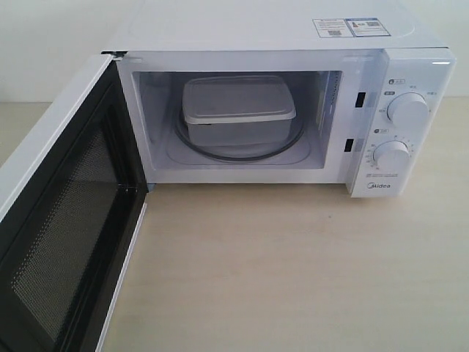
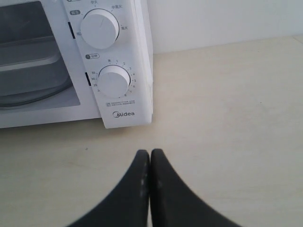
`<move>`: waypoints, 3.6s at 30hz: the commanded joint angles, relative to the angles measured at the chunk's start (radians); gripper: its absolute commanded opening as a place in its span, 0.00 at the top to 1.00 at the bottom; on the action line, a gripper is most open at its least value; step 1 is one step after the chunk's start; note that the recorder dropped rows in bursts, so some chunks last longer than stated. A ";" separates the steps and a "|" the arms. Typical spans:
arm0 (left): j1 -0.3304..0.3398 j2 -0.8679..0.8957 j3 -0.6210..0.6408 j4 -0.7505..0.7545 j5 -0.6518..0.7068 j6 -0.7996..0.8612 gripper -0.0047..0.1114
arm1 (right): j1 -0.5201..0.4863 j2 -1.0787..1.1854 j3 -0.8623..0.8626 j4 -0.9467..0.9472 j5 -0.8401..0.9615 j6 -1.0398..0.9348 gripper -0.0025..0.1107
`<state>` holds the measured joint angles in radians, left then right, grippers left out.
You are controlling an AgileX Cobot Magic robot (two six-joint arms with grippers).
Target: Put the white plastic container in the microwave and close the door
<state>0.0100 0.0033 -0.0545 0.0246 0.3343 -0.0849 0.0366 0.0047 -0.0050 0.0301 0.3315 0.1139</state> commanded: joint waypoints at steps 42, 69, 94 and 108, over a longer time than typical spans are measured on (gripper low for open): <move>-0.010 0.252 -0.584 -0.174 0.482 0.076 0.92 | -0.006 -0.005 0.005 0.000 -0.010 -0.008 0.98; -0.010 1.019 -0.788 -0.776 0.809 0.840 0.92 | -0.006 -0.005 0.005 0.000 -0.010 -0.008 0.98; -0.075 1.156 -0.788 -1.183 0.772 1.220 0.92 | -0.006 -0.005 0.005 0.001 -0.006 -0.008 0.98; -0.380 1.465 -0.893 -1.274 0.417 1.334 0.92 | -0.006 -0.005 0.005 0.117 -0.395 0.110 0.98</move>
<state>-0.3411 1.4326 -0.9067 -1.2213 0.7642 1.2319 0.0366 0.0047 0.0013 0.1394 0.0000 0.2115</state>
